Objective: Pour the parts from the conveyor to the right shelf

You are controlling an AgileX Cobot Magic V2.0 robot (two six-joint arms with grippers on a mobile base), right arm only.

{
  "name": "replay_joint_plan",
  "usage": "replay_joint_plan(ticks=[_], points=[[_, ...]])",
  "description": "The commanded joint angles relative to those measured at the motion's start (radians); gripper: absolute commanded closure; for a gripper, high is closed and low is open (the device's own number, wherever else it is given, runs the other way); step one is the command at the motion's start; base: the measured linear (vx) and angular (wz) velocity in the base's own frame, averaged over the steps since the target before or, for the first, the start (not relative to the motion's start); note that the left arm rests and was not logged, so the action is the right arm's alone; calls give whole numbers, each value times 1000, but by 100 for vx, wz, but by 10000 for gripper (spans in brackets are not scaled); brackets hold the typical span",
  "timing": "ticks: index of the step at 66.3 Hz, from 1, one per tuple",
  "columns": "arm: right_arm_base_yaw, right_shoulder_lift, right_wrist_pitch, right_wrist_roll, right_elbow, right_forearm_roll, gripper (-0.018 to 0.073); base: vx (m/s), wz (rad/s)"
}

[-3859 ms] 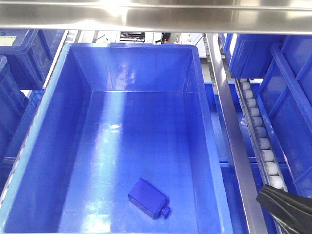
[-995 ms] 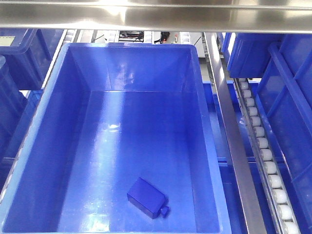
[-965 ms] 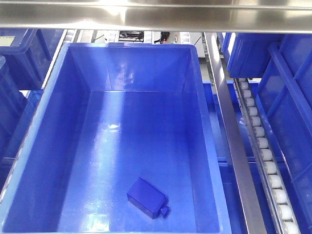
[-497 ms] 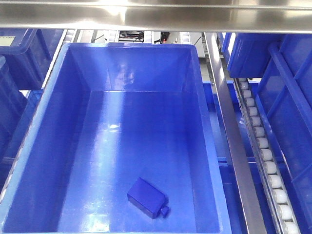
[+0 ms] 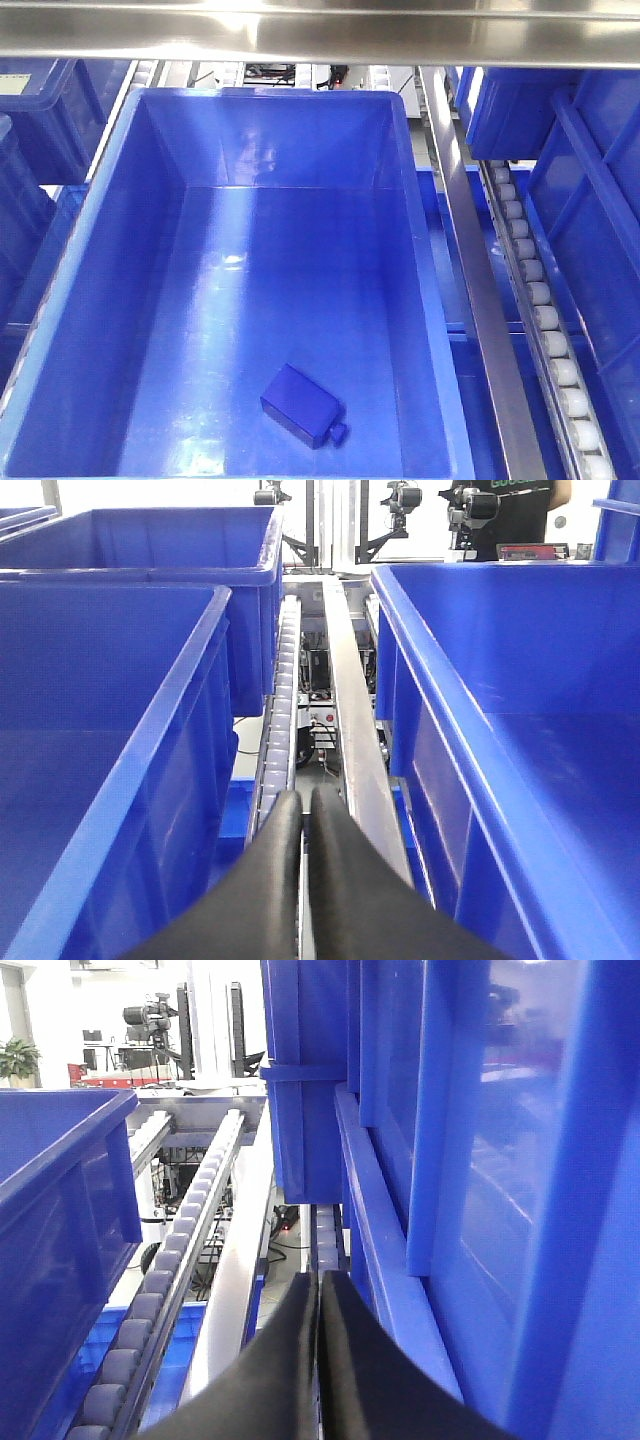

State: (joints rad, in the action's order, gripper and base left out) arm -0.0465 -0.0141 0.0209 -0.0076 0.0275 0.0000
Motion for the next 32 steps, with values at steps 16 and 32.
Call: replay_joint_plan(ticks=[16, 32], points=[[-8, -8, -76, -12, 10, 0, 568, 0, 0], [-8, -8, -76, -12, 10, 0, 568, 0, 0]])
